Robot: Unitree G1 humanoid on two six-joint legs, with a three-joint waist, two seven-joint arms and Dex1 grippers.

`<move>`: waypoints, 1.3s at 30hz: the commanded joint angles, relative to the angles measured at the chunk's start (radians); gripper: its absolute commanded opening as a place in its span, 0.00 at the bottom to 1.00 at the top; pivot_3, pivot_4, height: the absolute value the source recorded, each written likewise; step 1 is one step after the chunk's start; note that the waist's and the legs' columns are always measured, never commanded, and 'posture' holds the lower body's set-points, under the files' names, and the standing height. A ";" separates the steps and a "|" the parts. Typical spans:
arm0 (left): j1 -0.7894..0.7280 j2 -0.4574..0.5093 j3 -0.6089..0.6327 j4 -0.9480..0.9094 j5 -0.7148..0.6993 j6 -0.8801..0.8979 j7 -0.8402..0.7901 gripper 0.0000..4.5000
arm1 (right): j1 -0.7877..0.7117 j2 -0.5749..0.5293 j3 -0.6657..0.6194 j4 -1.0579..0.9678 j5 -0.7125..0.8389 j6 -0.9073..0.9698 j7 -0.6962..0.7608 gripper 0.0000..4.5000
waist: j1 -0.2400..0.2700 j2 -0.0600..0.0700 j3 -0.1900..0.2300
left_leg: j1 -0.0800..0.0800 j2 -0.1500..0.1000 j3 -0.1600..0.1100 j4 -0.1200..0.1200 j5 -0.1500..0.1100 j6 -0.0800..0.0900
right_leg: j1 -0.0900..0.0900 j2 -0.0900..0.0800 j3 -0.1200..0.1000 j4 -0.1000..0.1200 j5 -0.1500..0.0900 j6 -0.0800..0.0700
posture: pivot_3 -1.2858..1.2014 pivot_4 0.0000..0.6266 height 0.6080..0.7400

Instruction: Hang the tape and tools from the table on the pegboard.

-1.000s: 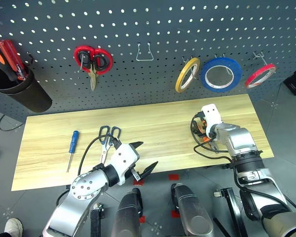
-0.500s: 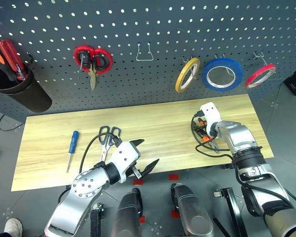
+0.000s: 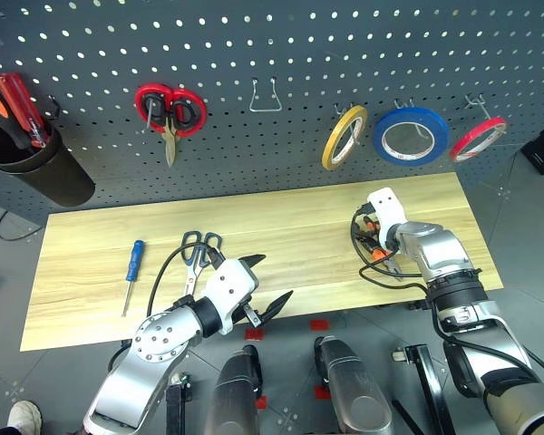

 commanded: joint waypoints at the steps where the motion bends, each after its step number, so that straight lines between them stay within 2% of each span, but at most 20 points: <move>1: 0.000 -0.007 -0.014 -0.004 0.003 -0.027 -0.007 1.00 | 0.036 -0.006 0.027 -0.007 -0.005 0.004 0.032 0.81 | 0.000 0.000 0.000 | 0.000 0.000 0.000 0.000 0.000 0.000 | 0.000 0.000 0.000 0.000 0.000 0.000 | 0.46 0.66 1.00; 4: -0.008 -0.012 -0.020 0.004 0.006 -0.032 -0.004 1.00 | 0.039 -0.023 0.025 -0.015 -0.006 0.014 0.047 1.00 | 0.001 0.000 0.000 | 0.000 0.000 0.000 0.000 0.000 0.000 | 0.000 0.000 0.000 0.000 0.000 0.000 | 0.45 0.65 1.00; 16: -0.008 -0.058 -0.055 0.033 0.027 -0.059 0.014 1.00 | 0.080 -0.161 0.099 -0.103 -0.029 0.093 0.159 1.00 | 0.007 -0.001 0.001 | -0.001 -0.002 0.000 0.000 0.000 0.000 | 0.000 -0.002 -0.001 -0.001 0.000 0.000 | 0.44 0.67 1.00; 25: 0.005 -0.081 -0.065 0.039 0.040 -0.074 0.031 1.00 | 0.067 -0.178 0.119 -0.095 -0.038 0.105 0.191 1.00 | 0.004 -0.001 0.001 | -0.001 -0.002 0.000 0.000 0.000 0.000 | 0.000 -0.002 -0.001 -0.001 0.000 0.000 | 0.44 0.68 1.00; 29: 0.014 -0.083 -0.065 0.036 0.043 -0.077 0.033 1.00 | 0.068 -0.168 0.113 -0.090 -0.036 0.104 0.181 0.81 | 0.004 -0.001 0.001 | -0.001 -0.002 0.000 0.000 0.000 0.000 | 0.000 -0.002 -0.001 -0.001 0.000 0.000 | 0.44 0.68 1.00; 31: 0.015 -0.082 -0.062 0.036 0.042 -0.077 0.032 1.00 | 0.069 -0.167 0.113 -0.088 -0.035 0.105 0.182 0.66 | 0.003 -0.001 0.001 | -0.001 -0.001 0.000 0.000 0.000 0.000 | 0.000 -0.002 -0.001 -0.001 0.000 0.000 | 0.44 0.68 1.00; 39: 0.005 -0.080 -0.060 0.045 0.041 -0.081 0.025 1.00 | 0.077 -0.174 0.111 -0.102 -0.036 0.083 0.186 0.65 | 0.003 -0.001 0.001 | -0.001 -0.002 0.000 0.000 0.000 0.000 | 0.000 -0.002 -0.001 -0.001 0.000 0.000 | 0.44 0.67 1.00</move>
